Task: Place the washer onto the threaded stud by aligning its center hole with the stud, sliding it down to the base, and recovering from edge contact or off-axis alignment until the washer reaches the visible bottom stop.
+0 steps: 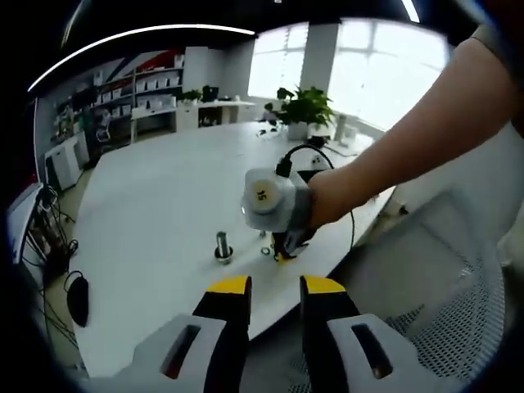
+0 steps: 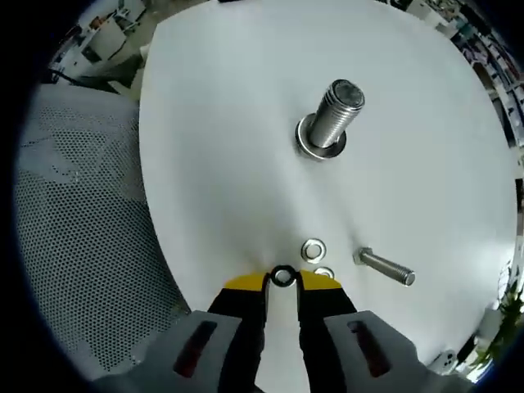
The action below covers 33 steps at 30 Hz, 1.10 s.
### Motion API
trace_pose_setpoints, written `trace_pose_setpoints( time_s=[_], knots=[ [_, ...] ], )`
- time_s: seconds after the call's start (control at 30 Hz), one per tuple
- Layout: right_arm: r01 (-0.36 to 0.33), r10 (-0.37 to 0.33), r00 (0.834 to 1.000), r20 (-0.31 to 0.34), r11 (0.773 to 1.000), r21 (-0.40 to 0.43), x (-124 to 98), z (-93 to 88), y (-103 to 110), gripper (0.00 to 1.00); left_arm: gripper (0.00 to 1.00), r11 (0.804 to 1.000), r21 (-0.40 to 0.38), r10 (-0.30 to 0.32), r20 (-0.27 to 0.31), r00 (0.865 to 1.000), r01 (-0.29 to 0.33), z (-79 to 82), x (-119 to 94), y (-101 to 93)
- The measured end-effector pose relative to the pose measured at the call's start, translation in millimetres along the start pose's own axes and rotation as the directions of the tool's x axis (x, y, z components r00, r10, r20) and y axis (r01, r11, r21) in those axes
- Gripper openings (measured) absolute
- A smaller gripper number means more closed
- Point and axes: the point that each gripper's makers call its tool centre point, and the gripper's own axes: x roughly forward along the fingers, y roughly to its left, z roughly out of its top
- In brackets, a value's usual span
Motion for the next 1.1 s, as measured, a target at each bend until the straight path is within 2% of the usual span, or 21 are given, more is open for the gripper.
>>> trace_pose_setpoints(
  time_s=[0.23, 0.37, 0.5, 0.73, 0.77, 0.87, 0.93, 1.0, 1.1],
  knots=[
    [0.035, -0.036, 0.996, -0.085, 0.999, -0.010, 1.4, 0.2, 1.3, 0.16, 0.21, 1.000, -0.002, 0.006, -0.001, 1.000, -0.006, -0.9, 0.0, 0.8],
    [0.058, -0.059, 0.994, -0.091, 0.998, -0.019, 1.7, -0.4, 0.9, 0.16, 0.21, 1.000, -0.001, 0.008, 0.001, 1.000, -0.008, -0.8, -0.6, 1.1],
    [0.066, -0.069, 0.995, -0.066, 0.997, -0.042, 0.8, -1.4, 0.6, 0.16, 0.21, 1.000, 0.000, 0.011, 0.009, 1.000, -0.011, 0.8, -0.6, 1.5],
    [0.068, -0.069, 0.998, 0.004, 0.995, 0.076, -0.9, -2.1, -1.1, 0.16, 0.21, 1.000, 0.004, 0.007, 0.016, 1.000, -0.007, 2.5, -0.5, 1.1],
    [0.070, -0.073, 0.997, 0.030, 0.993, 0.099, -0.6, -2.8, -2.4, 0.16, 0.21, 1.000, 0.004, 0.007, 0.017, 1.000, -0.007, 2.9, -0.6, 1.1],
    [0.077, -0.082, 0.995, 0.054, 0.993, 0.093, -1.0, -4.0, -1.4, 0.16, 0.21, 1.000, 0.004, 0.008, 0.025, 1.000, -0.008, 4.7, -1.3, 1.6],
    [0.104, -0.106, 0.992, 0.073, 0.994, 0.033, 0.4, -2.3, -2.8, 0.16, 0.21, 1.000, 0.004, 0.008, 0.027, 1.000, -0.008, 5.0, -1.1, 1.5],
    [0.117, -0.118, 0.990, 0.080, 0.993, 0.021, -0.3, -3.4, 0.3, 0.16, 0.21, 1.000, 0.005, 0.008, 0.026, 1.000, -0.008, 4.7, -1.2, 1.4],
    [0.108, -0.120, 0.987, 0.106, 0.988, 0.110, -0.7, -3.4, -1.5, 0.16, 0.21, 1.000, 0.003, 0.011, 0.025, 1.000, -0.011, 4.2, -1.2, 1.9]
  ],
)
